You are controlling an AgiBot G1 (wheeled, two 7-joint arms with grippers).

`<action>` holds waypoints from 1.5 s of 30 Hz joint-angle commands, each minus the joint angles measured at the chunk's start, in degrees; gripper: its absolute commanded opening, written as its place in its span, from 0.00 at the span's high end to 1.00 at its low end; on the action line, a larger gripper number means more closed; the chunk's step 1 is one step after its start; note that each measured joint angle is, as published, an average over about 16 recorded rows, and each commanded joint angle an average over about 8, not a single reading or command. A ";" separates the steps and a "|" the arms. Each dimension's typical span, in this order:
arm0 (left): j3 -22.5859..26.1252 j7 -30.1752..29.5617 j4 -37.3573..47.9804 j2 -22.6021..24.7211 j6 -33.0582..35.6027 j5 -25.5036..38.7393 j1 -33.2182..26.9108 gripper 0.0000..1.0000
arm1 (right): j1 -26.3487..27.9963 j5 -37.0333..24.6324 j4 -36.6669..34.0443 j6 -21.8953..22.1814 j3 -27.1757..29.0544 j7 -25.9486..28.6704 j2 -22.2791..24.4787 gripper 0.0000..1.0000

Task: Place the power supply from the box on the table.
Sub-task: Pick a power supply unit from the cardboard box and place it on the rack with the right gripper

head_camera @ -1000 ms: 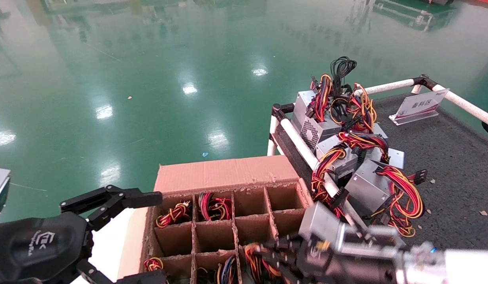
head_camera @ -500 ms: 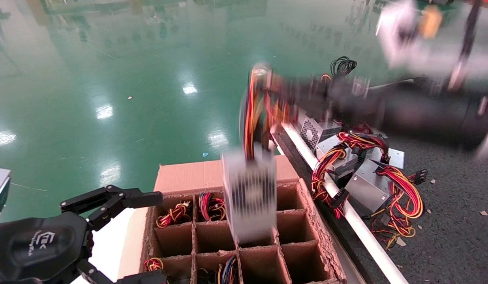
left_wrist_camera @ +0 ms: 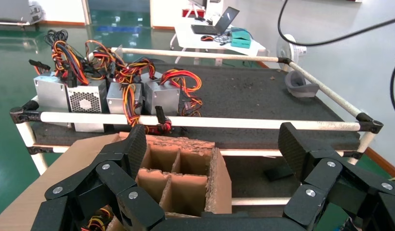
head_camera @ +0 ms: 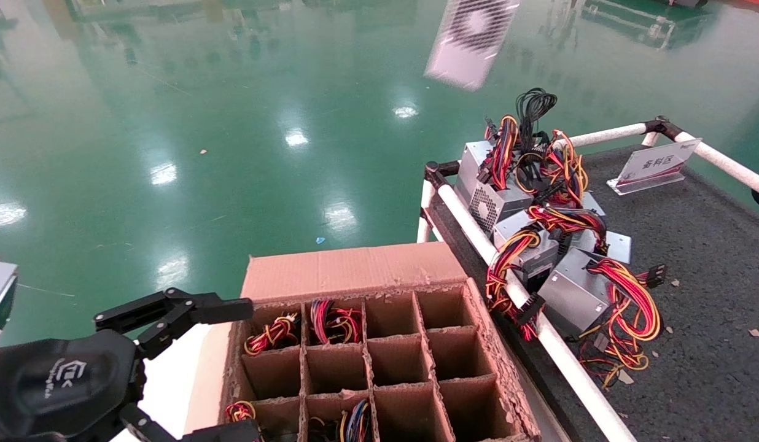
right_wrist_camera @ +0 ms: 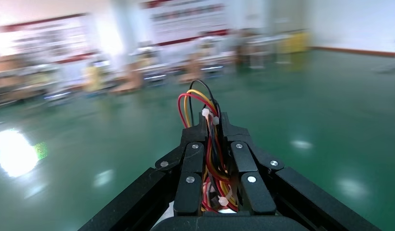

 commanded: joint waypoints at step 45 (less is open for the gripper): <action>0.00 0.00 0.00 0.00 0.00 0.00 0.00 0.00 | -3.75 2.69 -19.00 3.45 3.69 -22.17 3.58 1.00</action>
